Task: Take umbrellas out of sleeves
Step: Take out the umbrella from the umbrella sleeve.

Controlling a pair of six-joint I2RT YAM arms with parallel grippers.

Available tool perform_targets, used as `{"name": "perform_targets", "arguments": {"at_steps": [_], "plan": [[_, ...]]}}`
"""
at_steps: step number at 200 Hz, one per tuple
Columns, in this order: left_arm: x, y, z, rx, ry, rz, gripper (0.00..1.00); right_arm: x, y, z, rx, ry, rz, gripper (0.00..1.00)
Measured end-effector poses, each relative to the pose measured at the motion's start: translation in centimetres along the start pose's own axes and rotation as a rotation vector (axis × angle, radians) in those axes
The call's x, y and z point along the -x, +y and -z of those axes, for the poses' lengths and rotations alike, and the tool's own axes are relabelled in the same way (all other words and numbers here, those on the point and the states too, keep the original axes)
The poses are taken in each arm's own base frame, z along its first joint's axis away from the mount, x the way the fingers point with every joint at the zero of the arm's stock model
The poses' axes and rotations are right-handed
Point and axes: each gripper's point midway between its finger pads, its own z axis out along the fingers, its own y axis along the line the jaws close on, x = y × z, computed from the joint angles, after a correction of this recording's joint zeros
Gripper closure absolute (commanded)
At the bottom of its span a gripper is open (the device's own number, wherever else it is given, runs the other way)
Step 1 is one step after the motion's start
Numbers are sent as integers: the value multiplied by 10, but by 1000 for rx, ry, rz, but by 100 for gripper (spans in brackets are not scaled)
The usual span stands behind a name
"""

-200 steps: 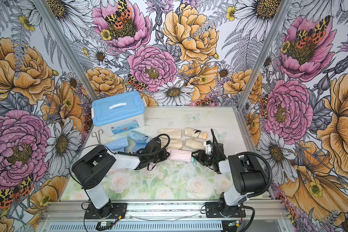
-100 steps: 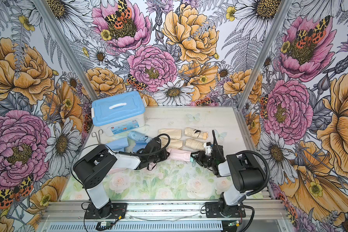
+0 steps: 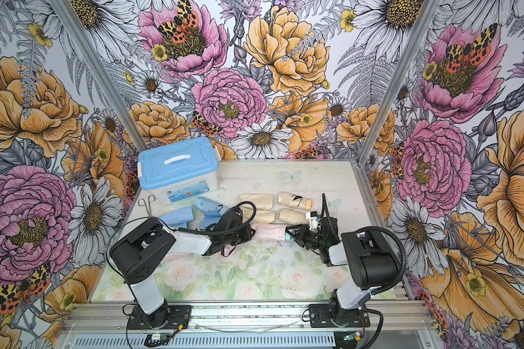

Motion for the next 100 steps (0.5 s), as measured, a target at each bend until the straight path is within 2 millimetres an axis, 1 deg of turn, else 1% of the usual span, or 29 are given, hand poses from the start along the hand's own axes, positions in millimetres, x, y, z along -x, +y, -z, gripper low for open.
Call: {"name": "perform_targets", "arguments": {"at_steps": [100], "plan": [[-2,9,8,11,-2,10,93,7,1,10,23,-10,-22,100]]}}
